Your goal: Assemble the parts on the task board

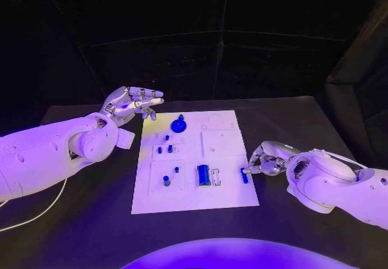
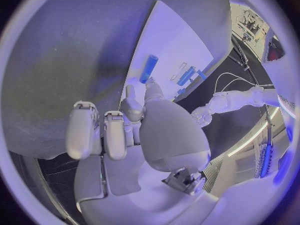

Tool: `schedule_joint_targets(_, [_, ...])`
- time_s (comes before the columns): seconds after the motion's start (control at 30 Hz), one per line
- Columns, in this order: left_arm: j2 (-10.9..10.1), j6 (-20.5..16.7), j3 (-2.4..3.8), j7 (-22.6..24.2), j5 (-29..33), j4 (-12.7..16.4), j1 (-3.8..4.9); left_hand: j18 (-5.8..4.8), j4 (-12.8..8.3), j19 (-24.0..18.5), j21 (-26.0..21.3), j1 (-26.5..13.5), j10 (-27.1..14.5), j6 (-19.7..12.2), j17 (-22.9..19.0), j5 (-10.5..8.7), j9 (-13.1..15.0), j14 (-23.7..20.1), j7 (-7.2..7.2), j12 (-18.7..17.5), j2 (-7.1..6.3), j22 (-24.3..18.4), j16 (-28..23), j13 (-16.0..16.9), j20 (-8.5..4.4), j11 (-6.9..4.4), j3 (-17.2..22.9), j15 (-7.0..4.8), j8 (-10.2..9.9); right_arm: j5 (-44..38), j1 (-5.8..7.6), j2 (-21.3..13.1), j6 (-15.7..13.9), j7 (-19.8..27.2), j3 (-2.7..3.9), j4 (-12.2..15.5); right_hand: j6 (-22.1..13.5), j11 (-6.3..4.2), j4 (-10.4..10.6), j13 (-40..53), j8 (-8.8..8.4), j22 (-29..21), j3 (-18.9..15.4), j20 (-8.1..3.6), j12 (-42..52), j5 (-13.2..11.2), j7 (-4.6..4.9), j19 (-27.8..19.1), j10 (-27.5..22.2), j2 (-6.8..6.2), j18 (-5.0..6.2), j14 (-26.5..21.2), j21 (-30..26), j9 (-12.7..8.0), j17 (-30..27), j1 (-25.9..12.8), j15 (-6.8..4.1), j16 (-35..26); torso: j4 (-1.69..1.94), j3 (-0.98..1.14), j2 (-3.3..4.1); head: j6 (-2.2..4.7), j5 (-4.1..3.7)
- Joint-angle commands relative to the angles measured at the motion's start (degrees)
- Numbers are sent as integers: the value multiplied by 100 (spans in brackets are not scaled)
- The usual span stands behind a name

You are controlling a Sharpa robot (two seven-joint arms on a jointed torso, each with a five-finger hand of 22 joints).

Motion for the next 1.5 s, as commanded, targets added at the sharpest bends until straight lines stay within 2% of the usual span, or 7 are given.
schedule_joint_targets(0.03, [-3, 69, 3, 27, 21, 8, 7, 77, 3, -28, -31, 26, -53, -2, -6, 9, -8, -38, 35, 22, 42, -7, -23, -3, -5, 2, -26, 15, -6, -209, -24, 53, 118, -102, 0, -4, 58, 16, 9, 13, -6, 11, -45, 35, 27, 6, 1, 41, 3, 5, -112, 461, 25, 2, 788, -66, 41, 19, 5, 1, 0, -12, -1])
schedule_joint_targets(0.7, [-6, 86, -1, 16, 21, -6, 7, 76, 11, -28, -39, 19, -55, -1, -12, 9, -8, -42, 36, 24, 50, -13, -25, -3, -4, 4, -37, 17, -5, -359, -74, 239, 598, -258, -4, -90, 215, -22, -16, 4, 28, 3, -84, 18, 3, 60, -45, 35, -9, 35, -108, 459, 19, 46, 782, 28, 12, 13, 14, -4, -3, -40, -10])
schedule_joint_targets(1.07, [-7, 100, -3, -3, 21, -6, 6, 76, 15, -29, -44, 17, -58, -2, -23, 9, -8, -46, 37, 25, 54, -17, -30, -3, -3, 5, -44, 18, -5, -829, -192, 414, 1063, -436, -5, -108, 271, -55, -279, -5, -4, 27, 18, -14, -40, -40, -74, 35, -33, 132, -113, 458, 27, 95, 783, 466, -19, 8, 13, -6, 4, -50, -7])
schedule_joint_targets(1.17, [-8, 102, -4, -7, 21, -5, 6, 76, 15, -29, -44, 17, -58, -2, -23, 9, -8, -46, 37, 25, 54, -17, -30, -3, -3, 5, -44, 18, -5, -903, -203, 443, 1118, -475, -5, -116, 274, -59, -370, -5, -28, 26, 98, -22, -54, -218, -76, 33, -42, 189, -113, 457, 24, 101, 780, 609, -26, 4, 12, -4, 0, -50, -6])
schedule_joint_targets(1.33, [-10, 107, -5, -13, 21, -6, 6, 76, 15, -29, -44, 17, -58, -2, -23, 9, -8, -46, 37, 25, 54, -17, -30, -3, -3, 5, -44, 18, -5, -1043, -213, 471, 1096, -555, -5, -105, 278, -71, -488, -12, -65, 28, 243, -30, -79, -230, -85, 32, -60, 265, -113, 455, 23, 101, 776, 798, -34, -1, 8, -3, -3, -49, 5])
schedule_joint_targets(1.4, [-10, 112, -6, -17, 21, -7, 5, 76, 15, -29, -44, 17, -58, -2, -23, 9, -8, -46, 37, 25, 54, -17, -30, -3, -3, 5, -44, 18, -5, -1080, -214, 473, 1043, -578, -5, -92, 277, -69, -496, -14, -80, 33, 271, -31, -87, -177, -81, 34, -64, 273, -114, 455, 26, 99, 777, 806, -33, -1, 7, 0, -2, -52, 10])
schedule_joint_targets(1.5, [-9, 119, -8, -23, 21, -10, 1, 76, 15, -29, -44, 17, -58, -2, -23, 9, -8, -46, 37, 25, 54, -17, -30, -3, -3, 5, -44, 18, -5, -1056, -216, 460, 845, -601, -4, -45, 296, -73, -506, -8, -126, 41, 372, -36, -96, 151, -85, 37, -63, 281, -115, 457, 29, 93, 784, 808, -37, 0, 7, 0, -8, -40, 10])
